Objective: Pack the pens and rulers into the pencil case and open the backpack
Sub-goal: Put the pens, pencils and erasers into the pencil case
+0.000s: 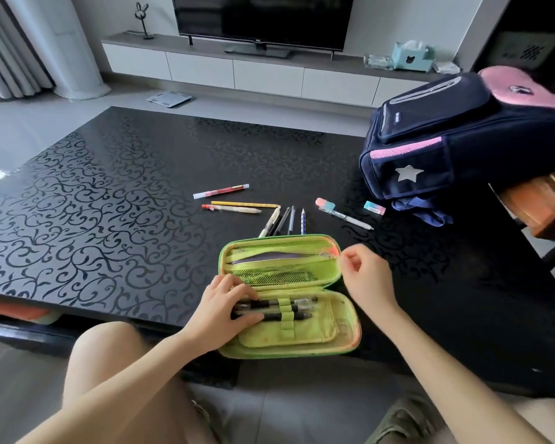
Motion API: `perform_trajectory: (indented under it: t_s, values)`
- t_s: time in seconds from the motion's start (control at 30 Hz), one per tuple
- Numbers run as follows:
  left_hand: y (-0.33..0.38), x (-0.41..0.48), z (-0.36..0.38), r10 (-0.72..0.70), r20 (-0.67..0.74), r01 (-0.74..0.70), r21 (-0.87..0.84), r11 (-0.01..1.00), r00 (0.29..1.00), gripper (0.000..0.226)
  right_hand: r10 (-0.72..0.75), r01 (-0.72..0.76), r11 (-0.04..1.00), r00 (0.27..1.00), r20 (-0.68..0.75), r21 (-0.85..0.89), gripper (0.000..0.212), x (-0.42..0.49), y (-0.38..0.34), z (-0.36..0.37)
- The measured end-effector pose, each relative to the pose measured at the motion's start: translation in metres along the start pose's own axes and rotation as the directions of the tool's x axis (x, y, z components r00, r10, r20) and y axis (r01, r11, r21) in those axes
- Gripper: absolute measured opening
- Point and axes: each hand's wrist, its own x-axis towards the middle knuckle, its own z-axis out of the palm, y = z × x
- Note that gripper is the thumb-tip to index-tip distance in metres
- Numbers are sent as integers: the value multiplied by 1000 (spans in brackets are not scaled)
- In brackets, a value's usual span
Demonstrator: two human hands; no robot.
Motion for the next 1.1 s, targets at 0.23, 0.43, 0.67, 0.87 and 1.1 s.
perform_trajectory:
  t_s: [0.23,0.43,0.67,0.87,1.1]
  values:
    - [-10,32,-24,-73,-196,66,-42,997,978,40,192,-132,875,978,83,-466,35,108,32,15]
    - [-27,52,-38,-154,-204,144,-66,987,967,17,177,-38,704,976,124,-709,26,141,49,34]
    - [-28,120,-35,-402,-192,398,-61,915,895,15,-81,102,808,995,61,-581,20,147,10,66]
    - [-18,190,-6,-468,189,465,63,883,863,14,283,-42,802,905,317,-596,15,152,-30,96]
    - [-20,198,2,-468,145,467,44,883,872,8,337,-256,912,913,229,-319,12,155,-15,86]
